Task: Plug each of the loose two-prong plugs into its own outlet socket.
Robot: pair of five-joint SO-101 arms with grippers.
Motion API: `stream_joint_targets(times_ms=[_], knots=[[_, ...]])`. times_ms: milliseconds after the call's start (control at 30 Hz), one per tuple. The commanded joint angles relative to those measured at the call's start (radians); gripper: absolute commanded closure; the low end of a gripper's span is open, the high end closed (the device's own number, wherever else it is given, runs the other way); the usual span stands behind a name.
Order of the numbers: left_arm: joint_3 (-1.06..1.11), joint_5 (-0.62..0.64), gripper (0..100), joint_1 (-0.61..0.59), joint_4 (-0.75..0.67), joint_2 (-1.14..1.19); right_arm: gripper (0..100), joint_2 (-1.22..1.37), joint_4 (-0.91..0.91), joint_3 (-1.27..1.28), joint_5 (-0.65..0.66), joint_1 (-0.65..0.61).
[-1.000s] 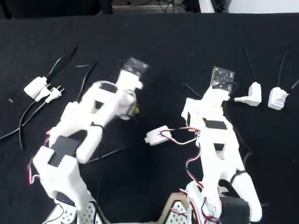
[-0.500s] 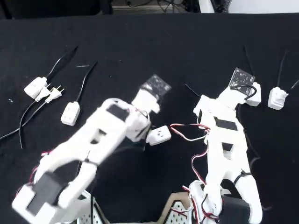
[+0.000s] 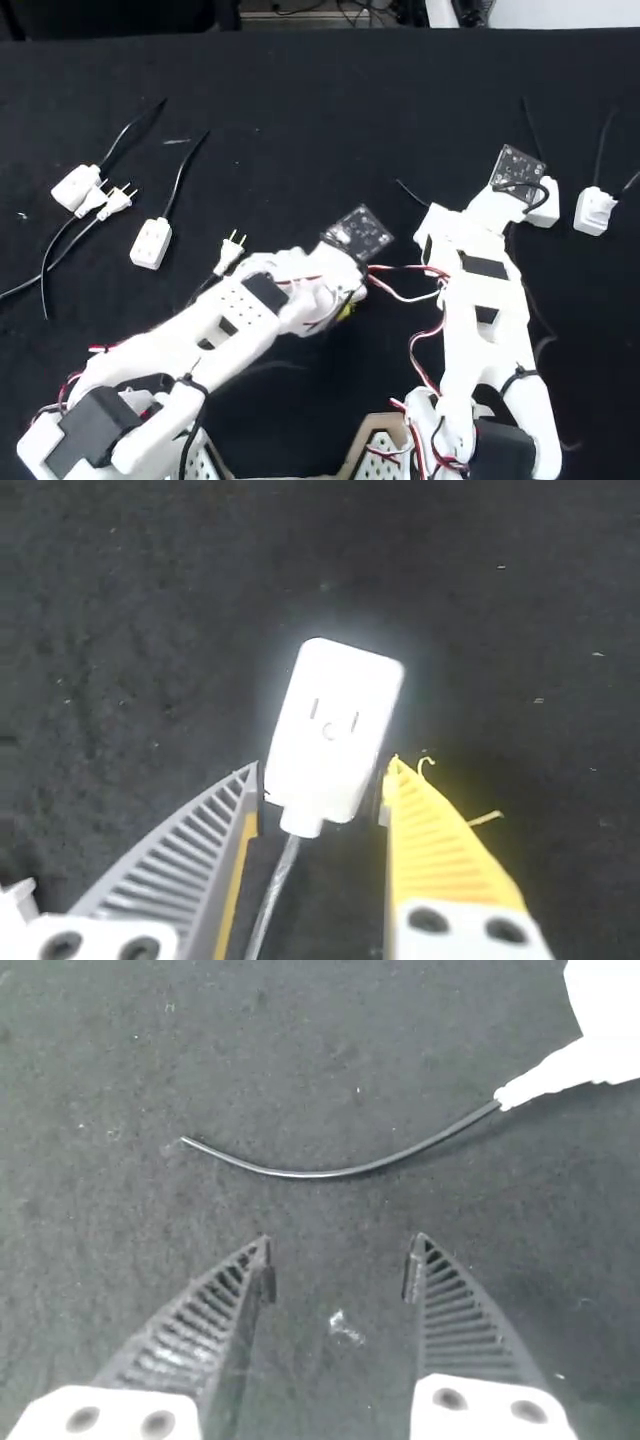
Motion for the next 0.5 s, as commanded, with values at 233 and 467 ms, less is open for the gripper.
stream_joint_targets(times_ms=[233,467], knots=[[-0.018,0.029,80,0.021,0.005,-0.046,79.7,0.001,0.0,-0.062,-0.009,0.02],[-0.059,0.046,80,0.059,-0.038,0.025,79.7,0.001,0.002,-0.059,-0.009,0.02]])
